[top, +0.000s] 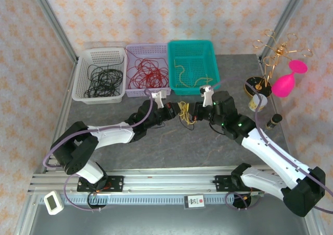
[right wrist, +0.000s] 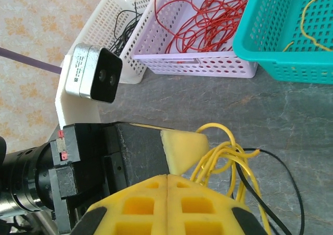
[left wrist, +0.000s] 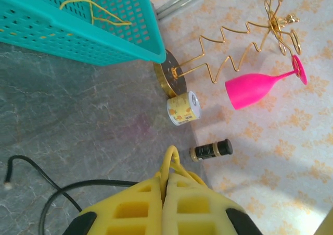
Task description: Untangle the cables
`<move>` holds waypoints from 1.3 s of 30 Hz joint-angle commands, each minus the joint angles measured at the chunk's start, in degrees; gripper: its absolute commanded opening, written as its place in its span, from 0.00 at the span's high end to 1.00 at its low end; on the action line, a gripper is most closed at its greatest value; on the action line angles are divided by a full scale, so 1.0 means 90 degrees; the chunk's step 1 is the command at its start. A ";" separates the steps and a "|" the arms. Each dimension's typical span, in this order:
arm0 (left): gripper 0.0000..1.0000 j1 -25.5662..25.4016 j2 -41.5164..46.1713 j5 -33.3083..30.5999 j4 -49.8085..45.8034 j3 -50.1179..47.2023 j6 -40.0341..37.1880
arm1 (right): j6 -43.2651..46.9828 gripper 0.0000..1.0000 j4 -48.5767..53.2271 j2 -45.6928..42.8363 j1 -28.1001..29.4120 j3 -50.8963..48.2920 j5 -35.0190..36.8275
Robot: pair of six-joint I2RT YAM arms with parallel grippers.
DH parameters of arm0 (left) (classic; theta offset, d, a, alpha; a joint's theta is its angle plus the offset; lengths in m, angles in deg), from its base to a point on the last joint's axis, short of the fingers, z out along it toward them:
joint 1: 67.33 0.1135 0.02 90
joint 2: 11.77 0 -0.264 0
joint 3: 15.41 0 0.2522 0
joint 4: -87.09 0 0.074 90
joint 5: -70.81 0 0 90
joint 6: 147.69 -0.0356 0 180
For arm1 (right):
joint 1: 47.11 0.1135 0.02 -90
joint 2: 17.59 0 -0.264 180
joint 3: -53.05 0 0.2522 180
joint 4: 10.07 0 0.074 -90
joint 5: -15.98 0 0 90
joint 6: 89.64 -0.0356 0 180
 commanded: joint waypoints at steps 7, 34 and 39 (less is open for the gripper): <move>1.00 0.0136 0.0362 -0.0694 -0.0558 -0.0578 -0.0256 | 0.0154 1.00 0.0471 -0.0538 -0.0017 0.0605 0.2939; 1.00 0.0850 0.1784 -0.0306 -0.2287 -0.1778 -0.1857 | 0.0561 1.00 0.0472 0.0028 -0.0958 0.1767 0.4184; 1.00 0.0938 0.1718 -0.0432 -0.2537 -0.1950 -0.2034 | 0.1016 1.00 0.0209 0.0137 -0.1509 0.2515 0.4156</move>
